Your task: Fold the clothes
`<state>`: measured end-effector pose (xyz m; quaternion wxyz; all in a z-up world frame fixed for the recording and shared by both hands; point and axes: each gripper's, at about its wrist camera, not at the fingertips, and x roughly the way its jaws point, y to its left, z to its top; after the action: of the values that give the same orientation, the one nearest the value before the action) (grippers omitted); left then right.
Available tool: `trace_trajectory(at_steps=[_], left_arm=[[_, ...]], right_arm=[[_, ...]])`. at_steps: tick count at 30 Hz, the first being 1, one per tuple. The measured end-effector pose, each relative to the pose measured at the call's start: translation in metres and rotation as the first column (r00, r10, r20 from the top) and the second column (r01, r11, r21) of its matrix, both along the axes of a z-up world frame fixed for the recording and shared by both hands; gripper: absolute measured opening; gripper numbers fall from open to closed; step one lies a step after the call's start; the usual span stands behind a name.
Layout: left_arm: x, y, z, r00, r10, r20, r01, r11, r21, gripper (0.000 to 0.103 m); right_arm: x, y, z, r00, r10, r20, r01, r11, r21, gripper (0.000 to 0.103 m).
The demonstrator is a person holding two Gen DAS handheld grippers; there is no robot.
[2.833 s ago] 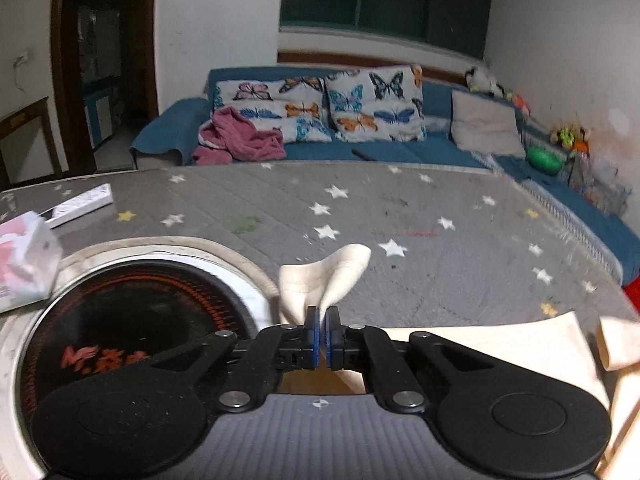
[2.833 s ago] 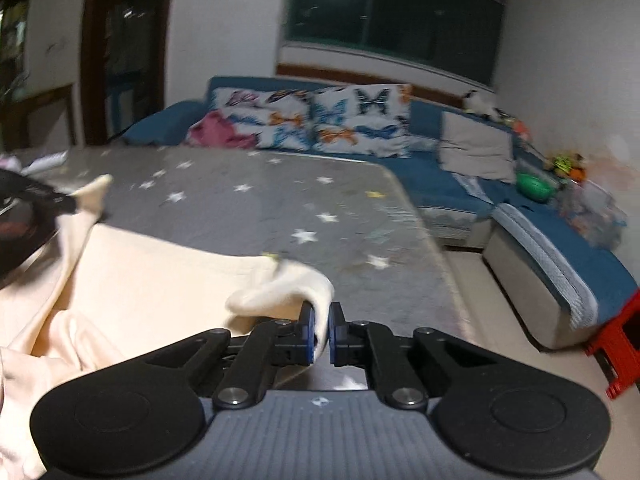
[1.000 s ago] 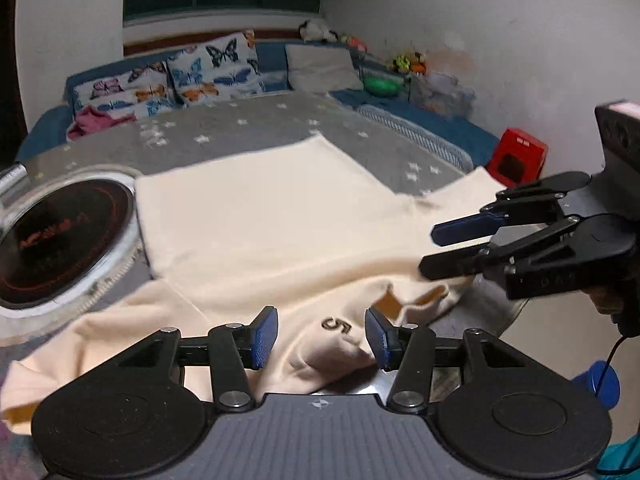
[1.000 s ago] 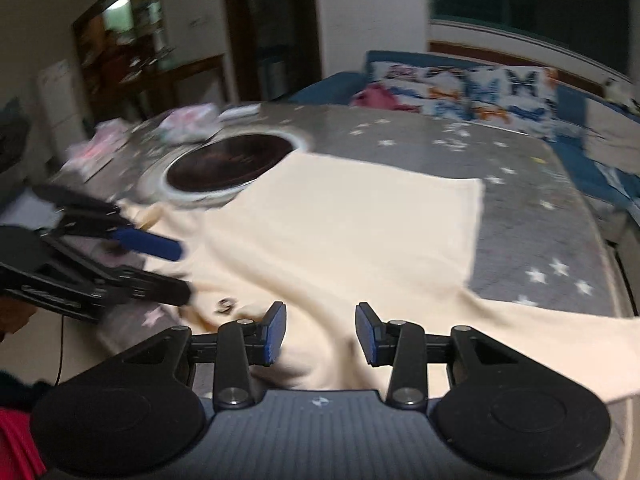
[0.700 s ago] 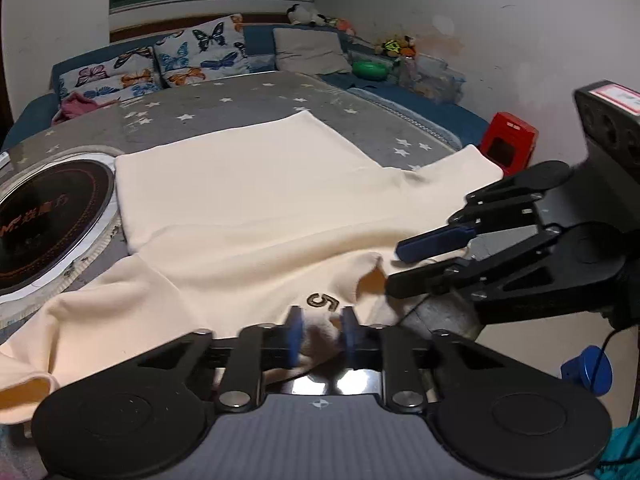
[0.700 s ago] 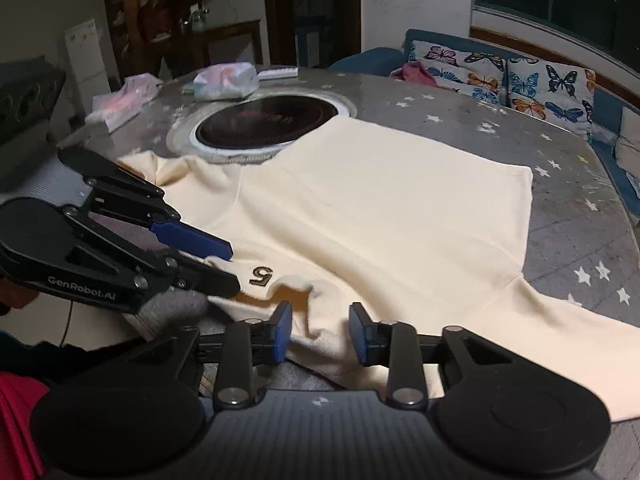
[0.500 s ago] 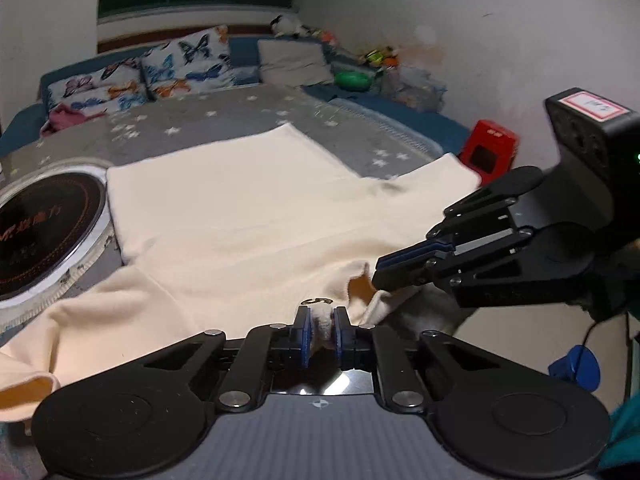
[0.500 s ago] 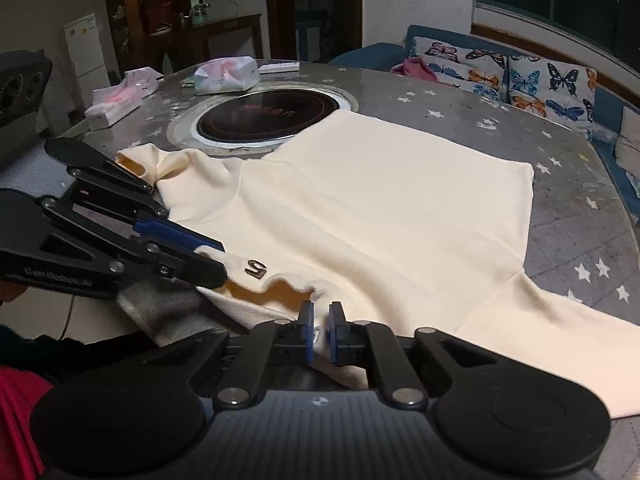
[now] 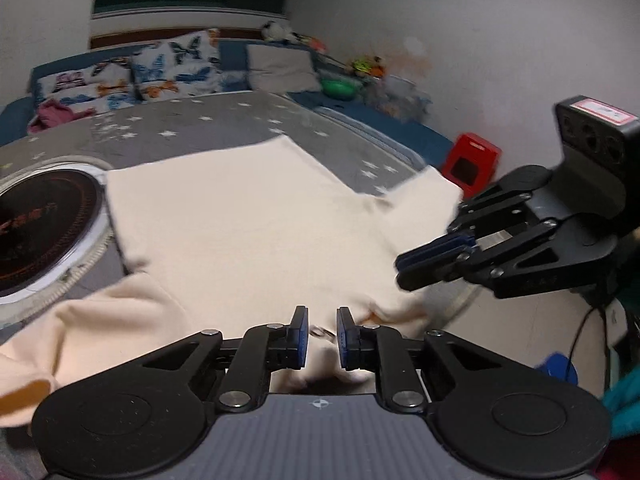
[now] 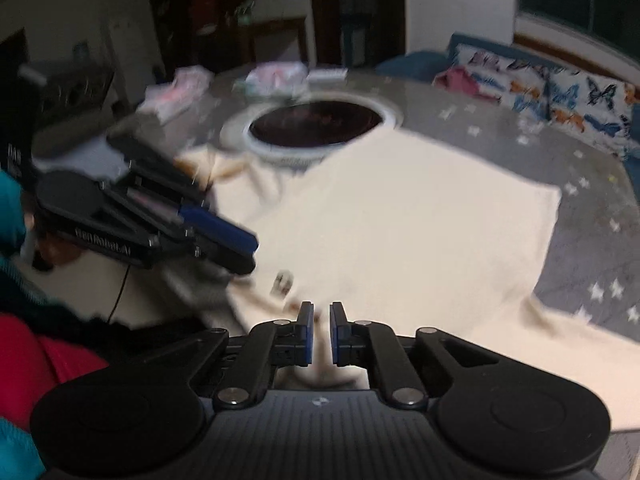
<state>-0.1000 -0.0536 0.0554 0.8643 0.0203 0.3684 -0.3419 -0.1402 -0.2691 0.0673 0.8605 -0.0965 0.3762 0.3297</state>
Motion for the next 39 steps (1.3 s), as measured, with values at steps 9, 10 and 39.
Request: trace_trajectory(at_steps=[9, 10, 39], left_arm=[[0.011, 0.036, -0.014, 0.978, 0.204, -0.029, -0.203, 0.978, 0.04, 0.024], [0.013, 0.043, -0.015, 0.972, 0.232, -0.027, -0.231, 0.972, 0.043, 0.026], [0.01, 0.187, -0.016, 0.639, 0.76, 0.117, -0.768, 0.624, 0.146, 0.054]], right_arm=[[0.025, 0.021, -0.034, 0.999, -0.016, -0.029, 0.016, 1.0, -0.012, 0.009], [0.026, 0.023, -0.037, 0.999, -0.011, -0.036, 0.01, 1.0, -0.018, 0.009], [0.028, 0.027, -0.045, 0.998, 0.025, -0.052, -0.025, 1.0, -0.008, 0.017]])
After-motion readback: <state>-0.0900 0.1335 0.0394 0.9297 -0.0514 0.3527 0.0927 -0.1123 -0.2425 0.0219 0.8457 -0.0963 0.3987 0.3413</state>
